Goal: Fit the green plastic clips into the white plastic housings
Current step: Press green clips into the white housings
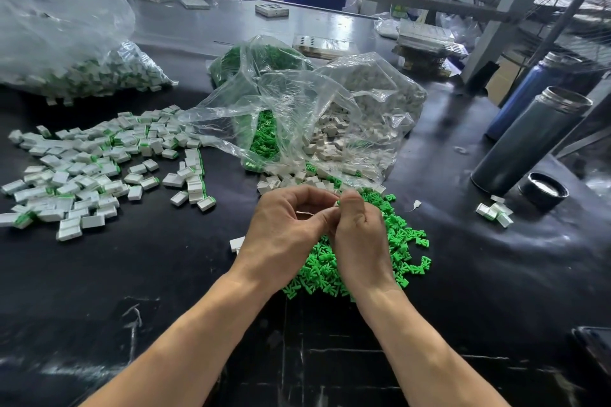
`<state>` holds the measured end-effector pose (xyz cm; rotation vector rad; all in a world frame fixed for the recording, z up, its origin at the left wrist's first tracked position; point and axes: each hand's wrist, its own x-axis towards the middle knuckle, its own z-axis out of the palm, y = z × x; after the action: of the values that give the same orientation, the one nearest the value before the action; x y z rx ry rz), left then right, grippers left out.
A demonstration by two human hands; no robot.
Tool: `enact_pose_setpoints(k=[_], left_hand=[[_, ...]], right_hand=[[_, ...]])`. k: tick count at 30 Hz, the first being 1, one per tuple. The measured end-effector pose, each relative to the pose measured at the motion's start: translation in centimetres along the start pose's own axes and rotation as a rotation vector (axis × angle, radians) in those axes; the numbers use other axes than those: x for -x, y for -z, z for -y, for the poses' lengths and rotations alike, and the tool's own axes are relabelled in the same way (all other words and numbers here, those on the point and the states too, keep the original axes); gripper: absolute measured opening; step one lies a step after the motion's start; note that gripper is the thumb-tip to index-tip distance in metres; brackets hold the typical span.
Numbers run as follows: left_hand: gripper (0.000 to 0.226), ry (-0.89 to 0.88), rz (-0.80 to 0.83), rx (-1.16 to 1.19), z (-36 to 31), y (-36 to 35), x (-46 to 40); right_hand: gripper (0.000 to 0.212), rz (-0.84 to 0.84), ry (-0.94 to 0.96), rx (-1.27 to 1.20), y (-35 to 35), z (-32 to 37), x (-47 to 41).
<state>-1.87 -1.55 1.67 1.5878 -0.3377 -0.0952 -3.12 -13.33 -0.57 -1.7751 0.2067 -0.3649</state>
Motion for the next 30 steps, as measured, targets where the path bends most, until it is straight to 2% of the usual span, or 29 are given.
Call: enact_pose_setpoints(k=[4,7,11,15,24,30], left_hand=[[0.006,0.019,-0.064,-0.031,0.1,0.6,-0.3],[0.007,0.035,-0.097,-0.017,0.2,1.2,-0.6],[0.005,0.024,-0.075,-0.056,0.1,1.6,-0.6],[0.008,0.017,-0.071,-0.099,0.3,1.6,-0.6],[0.012,0.007,-0.053,-0.161,0.5,1.5,-0.5],[0.017,-0.103,-0.086,-0.499,0.8,1.7,-0.2]], right_hand=[[0.069,0.007,0.004,0.049,0.8,-0.2,0.0],[0.051,-0.033,0.083,0.006,1.8,-0.3,-0.3],[0.020,0.065,0.151,0.011,2.3,-0.1,-0.3],[0.007,0.084,0.136,0.037,2.3,-0.1,-0.2],[0.009,0.060,0.108,0.060,2.5,-0.1,-0.2],[0.012,0.034,0.094,0.042,2.2,-0.1,0.0]])
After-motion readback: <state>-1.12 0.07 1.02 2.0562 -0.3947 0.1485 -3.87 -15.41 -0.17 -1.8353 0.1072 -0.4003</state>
